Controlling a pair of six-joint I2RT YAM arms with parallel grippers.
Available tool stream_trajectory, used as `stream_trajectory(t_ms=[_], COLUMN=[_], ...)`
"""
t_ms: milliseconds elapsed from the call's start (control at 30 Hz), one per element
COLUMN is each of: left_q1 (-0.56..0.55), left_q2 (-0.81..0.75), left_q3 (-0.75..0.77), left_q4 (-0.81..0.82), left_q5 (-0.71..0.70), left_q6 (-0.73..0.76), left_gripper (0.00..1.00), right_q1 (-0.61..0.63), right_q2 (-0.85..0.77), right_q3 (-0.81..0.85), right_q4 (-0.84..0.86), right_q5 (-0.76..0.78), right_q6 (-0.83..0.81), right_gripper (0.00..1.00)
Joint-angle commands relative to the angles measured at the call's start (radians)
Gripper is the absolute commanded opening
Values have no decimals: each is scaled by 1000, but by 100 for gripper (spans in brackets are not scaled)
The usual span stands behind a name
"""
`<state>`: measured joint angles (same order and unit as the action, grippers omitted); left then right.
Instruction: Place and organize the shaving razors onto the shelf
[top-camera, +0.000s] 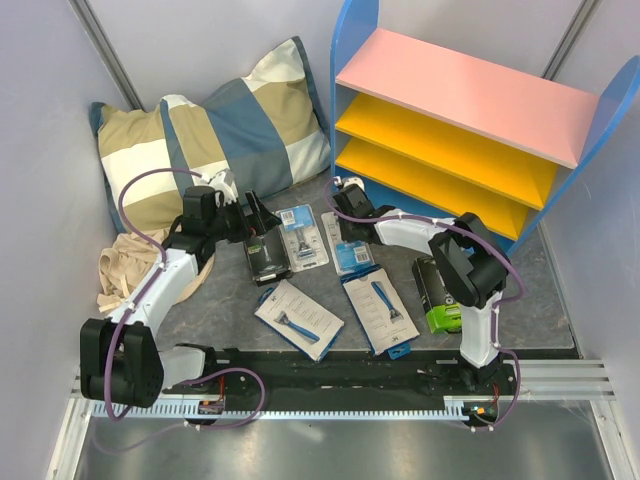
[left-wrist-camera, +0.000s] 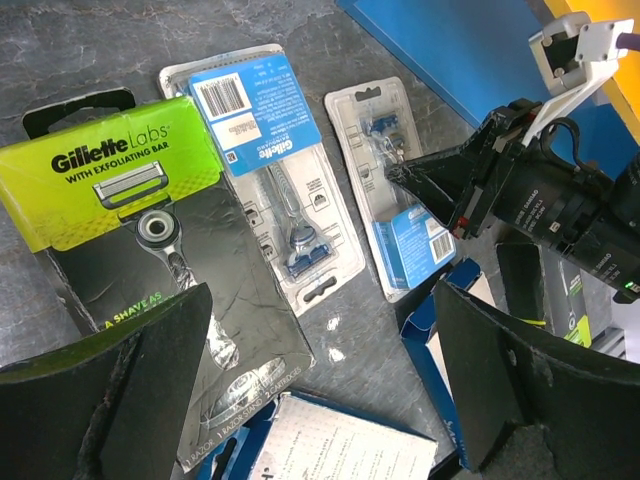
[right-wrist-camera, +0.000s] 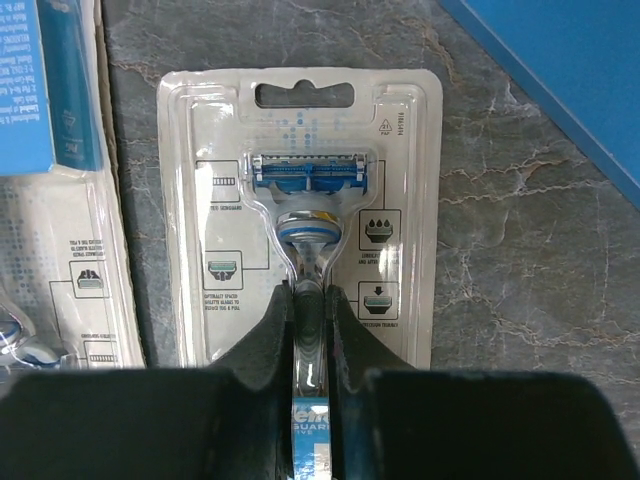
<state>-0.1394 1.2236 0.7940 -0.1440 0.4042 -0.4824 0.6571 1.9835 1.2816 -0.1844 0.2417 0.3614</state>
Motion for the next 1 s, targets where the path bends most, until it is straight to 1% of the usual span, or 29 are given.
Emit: stream_trajectory(t_ms=[0, 233, 333, 367, 467, 600, 633, 700, 733, 767, 833, 867, 933, 967], left_q1=[1, 1, 1, 0, -3, -26, -35, -80, -100, -147, -205, -273, -346, -414], left_q2=[-42, -127, -154, -165, -187, -251, -263, -308, -321, -331, -332, -326, -285, -262], left_q3=[44, 37, 40, 42, 37, 11, 4, -18, -30, -41, -53, -52, -30, -21], left_q4=[-9, -8, 11, 17, 41, 131, 139, 211, 239, 262, 317, 328, 331, 333], left_q5=[45, 54, 119, 166, 240, 272, 269, 182, 154, 113, 65, 17, -71, -93], left_q6=[-36, -45, -27, -21, -16, -31, -36, -59, -64, -68, -67, -47, -19, 8], left_gripper=[99, 99, 99, 99, 100, 100, 100, 100, 100, 100, 100, 100, 100, 100], right_q1=[3, 9, 10, 10, 10, 12, 10, 12, 12, 12, 10, 12, 12, 10], right_q2=[-87, -254, -327, -347, -425, -566, -590, -664, -689, -712, -768, -802, -833, -868], right_q3=[-4, -45, -53, -57, -77, -145, -166, -237, -264, -315, -359, -396, -441, -458], right_q4=[8, 57, 65, 74, 106, 177, 216, 293, 322, 377, 425, 454, 474, 490], right_q5=[-22, -48, -48, -47, -38, 7, 17, 48, 60, 70, 97, 105, 137, 152], right_q6=[4, 37, 60, 63, 96, 174, 219, 263, 316, 336, 385, 428, 468, 514], right_gripper=[0, 0, 0, 0, 0, 0, 0, 0, 0, 0, 0, 0, 0, 0])
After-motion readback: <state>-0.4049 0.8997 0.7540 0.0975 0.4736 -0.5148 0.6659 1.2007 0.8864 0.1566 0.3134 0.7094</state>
